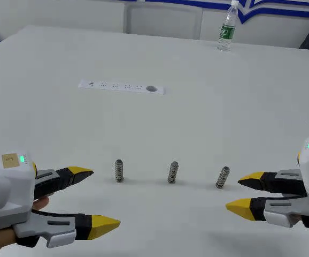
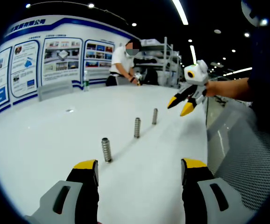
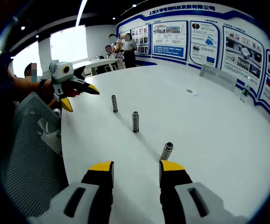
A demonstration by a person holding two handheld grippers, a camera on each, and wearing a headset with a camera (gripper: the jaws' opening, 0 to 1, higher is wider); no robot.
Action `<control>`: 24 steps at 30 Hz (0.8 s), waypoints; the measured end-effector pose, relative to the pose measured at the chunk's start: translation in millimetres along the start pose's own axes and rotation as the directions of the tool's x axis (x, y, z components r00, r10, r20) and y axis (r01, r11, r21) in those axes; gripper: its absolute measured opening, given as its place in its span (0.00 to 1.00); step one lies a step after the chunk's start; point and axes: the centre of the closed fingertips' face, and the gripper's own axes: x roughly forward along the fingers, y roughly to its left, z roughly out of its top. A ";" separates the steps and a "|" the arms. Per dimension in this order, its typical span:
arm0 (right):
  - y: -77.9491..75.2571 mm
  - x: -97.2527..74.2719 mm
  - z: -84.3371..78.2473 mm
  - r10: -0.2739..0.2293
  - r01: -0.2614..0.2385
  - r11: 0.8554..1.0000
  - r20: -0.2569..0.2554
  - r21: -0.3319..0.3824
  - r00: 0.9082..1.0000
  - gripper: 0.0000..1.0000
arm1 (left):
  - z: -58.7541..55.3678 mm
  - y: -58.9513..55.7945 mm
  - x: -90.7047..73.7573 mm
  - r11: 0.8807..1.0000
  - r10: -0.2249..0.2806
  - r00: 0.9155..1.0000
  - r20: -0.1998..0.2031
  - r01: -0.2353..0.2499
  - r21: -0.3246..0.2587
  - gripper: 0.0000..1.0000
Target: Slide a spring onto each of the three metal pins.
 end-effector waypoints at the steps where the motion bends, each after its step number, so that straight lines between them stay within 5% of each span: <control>1: -0.4 -0.2 -0.1 -0.004 0.004 1.000 0.007 -0.007 1.000 0.41 | 0.0 0.0 0.2 1.000 0.000 1.000 0.000 0.000 -0.001 0.74; 14: -0.4 1.4 -5.4 0.018 -0.012 0.999 0.131 -0.050 0.991 0.59 | -2.2 -0.2 2.2 1.000 -0.003 1.000 -0.003 0.003 -0.008 0.74; 24: -2.6 3.4 -10.0 0.006 0.000 0.999 0.152 -0.035 0.988 0.64 | -4.3 2.8 3.2 1.000 0.002 1.000 -0.006 -0.002 -0.010 0.75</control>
